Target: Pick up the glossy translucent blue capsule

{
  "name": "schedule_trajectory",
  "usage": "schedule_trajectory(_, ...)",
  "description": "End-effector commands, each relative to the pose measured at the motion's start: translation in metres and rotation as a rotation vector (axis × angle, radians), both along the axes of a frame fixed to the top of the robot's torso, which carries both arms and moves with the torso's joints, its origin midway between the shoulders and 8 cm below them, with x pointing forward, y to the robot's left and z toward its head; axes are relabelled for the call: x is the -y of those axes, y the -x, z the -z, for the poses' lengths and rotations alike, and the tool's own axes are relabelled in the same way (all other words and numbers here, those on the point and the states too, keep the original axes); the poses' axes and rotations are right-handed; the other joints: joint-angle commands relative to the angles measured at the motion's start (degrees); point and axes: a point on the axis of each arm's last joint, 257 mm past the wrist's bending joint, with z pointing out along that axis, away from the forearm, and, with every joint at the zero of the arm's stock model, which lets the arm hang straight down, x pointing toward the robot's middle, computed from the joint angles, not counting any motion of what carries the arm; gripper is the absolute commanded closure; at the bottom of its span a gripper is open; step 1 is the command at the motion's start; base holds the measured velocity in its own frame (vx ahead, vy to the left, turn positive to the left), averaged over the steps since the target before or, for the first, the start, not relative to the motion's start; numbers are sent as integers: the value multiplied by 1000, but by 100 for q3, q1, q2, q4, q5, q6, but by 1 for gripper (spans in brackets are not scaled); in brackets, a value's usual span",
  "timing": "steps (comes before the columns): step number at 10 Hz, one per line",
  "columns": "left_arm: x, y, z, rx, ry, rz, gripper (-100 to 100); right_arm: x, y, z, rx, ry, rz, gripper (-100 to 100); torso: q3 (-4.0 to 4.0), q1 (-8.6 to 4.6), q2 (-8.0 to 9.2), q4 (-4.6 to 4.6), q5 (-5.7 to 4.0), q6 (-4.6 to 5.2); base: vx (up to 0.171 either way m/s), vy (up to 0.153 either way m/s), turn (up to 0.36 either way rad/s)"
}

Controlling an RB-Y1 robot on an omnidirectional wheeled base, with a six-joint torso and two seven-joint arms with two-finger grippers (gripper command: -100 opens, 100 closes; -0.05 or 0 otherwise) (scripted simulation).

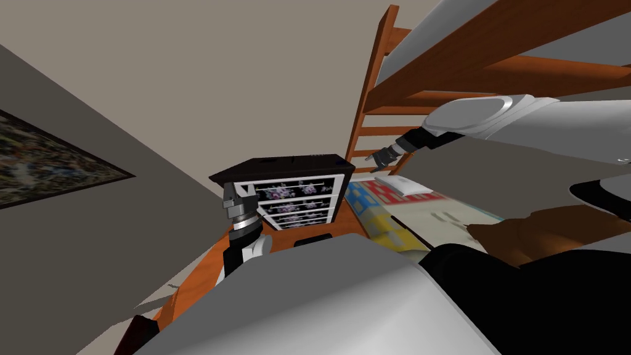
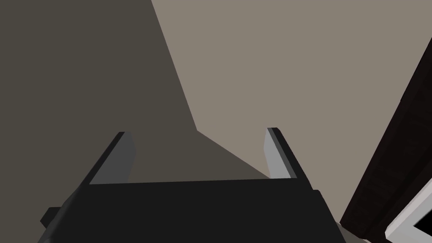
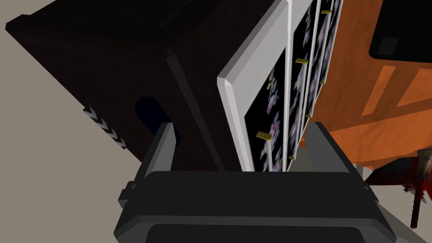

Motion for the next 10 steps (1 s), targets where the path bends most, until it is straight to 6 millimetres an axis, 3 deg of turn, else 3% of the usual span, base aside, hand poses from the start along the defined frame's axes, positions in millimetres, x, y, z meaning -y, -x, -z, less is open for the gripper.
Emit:
schedule_trajectory(1, 0, 0, 0, 0, 0, 0, 0, -2, -5, -2, -29, 40, -4, -100, 0, 0, 0, 0, 0, 0, 91, 13, 19)
schedule_trajectory(10, 0, 0, 0, 0, 0, 0, 0, -36, -30, -2, -162, 206, -63, -100, 4, -6, 6, 2, -2, 2, 80, 14, 13)
